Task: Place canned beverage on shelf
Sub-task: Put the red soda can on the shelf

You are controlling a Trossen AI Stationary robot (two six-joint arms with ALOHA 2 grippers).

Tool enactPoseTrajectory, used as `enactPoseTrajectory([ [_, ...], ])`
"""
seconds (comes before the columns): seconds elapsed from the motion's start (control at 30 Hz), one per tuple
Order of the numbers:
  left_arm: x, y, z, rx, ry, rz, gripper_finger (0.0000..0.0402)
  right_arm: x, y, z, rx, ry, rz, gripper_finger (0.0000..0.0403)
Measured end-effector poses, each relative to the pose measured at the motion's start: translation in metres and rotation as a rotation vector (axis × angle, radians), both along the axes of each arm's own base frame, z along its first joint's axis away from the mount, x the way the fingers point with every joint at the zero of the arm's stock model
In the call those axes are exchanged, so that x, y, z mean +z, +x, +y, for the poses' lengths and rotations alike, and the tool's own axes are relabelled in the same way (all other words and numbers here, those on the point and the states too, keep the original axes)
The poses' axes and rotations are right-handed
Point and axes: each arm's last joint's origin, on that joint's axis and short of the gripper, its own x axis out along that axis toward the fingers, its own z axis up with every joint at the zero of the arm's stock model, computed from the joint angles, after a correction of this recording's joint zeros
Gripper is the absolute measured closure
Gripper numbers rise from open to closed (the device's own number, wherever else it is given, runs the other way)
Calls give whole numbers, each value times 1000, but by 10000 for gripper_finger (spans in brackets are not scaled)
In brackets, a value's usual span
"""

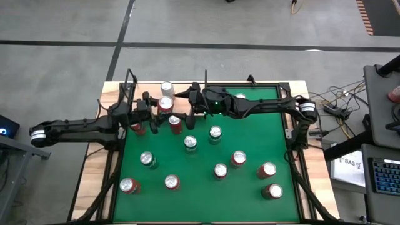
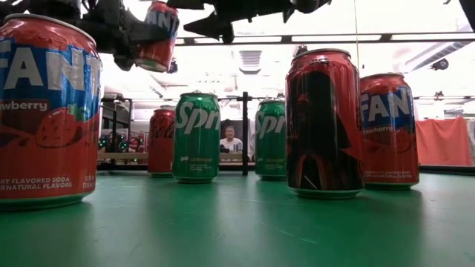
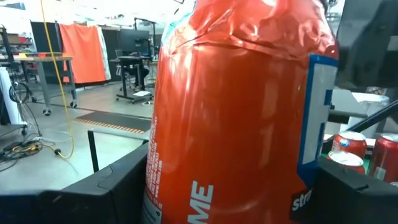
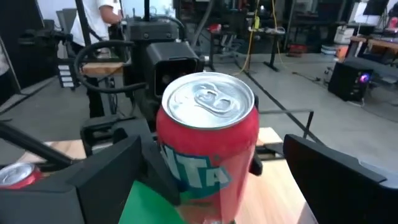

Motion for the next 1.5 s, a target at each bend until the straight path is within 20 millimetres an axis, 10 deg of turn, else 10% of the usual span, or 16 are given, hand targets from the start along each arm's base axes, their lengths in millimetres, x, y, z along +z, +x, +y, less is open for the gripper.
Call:
enactPoseTrajectory([
  [0.93, 1, 3, 1, 6, 9, -16, 59, -6, 36, -13, -12, 20, 44, 113],
  [1.5, 12, -9, 1, 114, 60, -74, 64, 52, 11, -39, -217, 3, 165, 113],
])
